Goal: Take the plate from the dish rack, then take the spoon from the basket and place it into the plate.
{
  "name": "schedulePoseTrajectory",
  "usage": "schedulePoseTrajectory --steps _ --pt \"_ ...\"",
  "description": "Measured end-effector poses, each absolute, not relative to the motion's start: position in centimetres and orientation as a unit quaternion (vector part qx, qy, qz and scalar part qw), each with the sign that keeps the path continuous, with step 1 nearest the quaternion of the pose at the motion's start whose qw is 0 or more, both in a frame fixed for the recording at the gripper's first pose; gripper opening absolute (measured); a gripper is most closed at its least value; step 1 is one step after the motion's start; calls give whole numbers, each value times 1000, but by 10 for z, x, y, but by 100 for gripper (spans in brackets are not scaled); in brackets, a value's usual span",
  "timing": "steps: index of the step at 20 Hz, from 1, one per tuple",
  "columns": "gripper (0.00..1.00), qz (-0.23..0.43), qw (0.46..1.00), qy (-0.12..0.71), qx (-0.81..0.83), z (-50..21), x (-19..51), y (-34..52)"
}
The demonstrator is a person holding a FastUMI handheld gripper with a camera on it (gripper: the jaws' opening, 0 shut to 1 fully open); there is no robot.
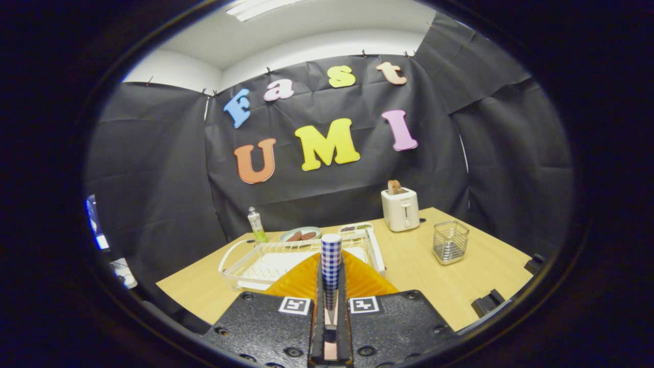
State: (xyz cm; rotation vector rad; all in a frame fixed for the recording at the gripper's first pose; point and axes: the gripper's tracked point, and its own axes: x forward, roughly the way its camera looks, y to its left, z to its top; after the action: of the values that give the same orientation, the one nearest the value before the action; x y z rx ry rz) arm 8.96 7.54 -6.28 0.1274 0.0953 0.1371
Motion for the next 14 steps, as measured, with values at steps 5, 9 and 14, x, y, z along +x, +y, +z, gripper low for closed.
schedulePoseTrajectory --steps 5,9,14 --pt "15 81 993 73 54 -94 97 87" --pt "16 81 993 64 59 -105 109 94" --pt "17 54 997 46 30 -121 119 89"
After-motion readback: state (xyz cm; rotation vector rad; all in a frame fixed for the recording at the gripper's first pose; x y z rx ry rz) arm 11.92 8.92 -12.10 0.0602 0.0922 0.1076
